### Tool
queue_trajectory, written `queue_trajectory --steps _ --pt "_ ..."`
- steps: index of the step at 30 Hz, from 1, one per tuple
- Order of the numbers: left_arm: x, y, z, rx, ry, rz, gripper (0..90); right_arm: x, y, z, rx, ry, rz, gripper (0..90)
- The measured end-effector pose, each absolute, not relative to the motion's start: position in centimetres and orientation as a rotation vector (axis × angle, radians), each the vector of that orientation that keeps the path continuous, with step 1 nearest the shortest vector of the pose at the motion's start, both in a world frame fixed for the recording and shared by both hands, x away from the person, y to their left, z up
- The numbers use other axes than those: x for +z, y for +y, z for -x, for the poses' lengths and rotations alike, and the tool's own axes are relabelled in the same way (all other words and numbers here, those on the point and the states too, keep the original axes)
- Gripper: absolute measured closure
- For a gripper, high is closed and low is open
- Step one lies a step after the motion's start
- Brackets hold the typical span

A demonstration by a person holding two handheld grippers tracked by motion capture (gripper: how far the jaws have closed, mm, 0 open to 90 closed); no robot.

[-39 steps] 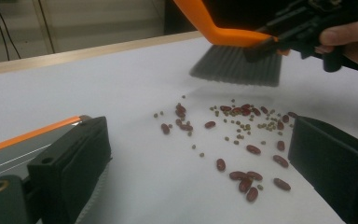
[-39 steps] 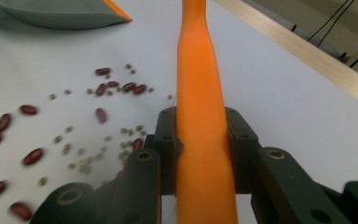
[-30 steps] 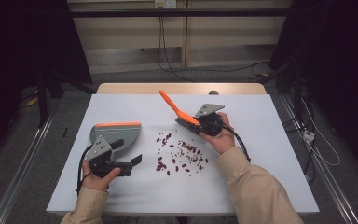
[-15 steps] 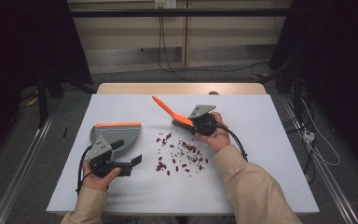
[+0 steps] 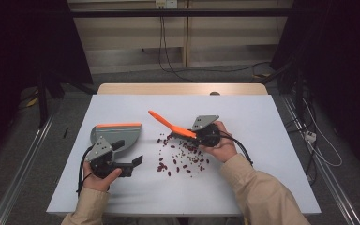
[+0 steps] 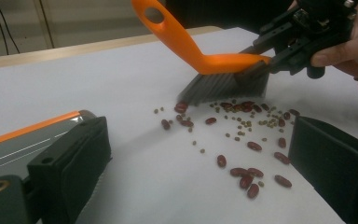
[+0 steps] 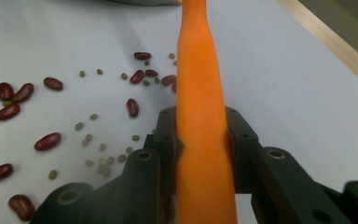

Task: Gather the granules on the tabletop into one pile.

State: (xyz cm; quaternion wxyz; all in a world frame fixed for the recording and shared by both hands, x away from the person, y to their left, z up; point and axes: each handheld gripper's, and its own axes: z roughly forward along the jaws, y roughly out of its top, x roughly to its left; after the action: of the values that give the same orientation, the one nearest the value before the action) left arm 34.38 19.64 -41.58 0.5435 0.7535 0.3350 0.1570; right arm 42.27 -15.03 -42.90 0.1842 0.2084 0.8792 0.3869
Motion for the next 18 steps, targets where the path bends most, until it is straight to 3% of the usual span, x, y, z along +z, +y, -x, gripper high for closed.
queue_trajectory --steps 18 --pt "-41.5 19.6 -34.3 0.376 0.797 -1.794 5.6 -41.8 -15.4 -40.7 1.174 2.474 -0.561 71.4"
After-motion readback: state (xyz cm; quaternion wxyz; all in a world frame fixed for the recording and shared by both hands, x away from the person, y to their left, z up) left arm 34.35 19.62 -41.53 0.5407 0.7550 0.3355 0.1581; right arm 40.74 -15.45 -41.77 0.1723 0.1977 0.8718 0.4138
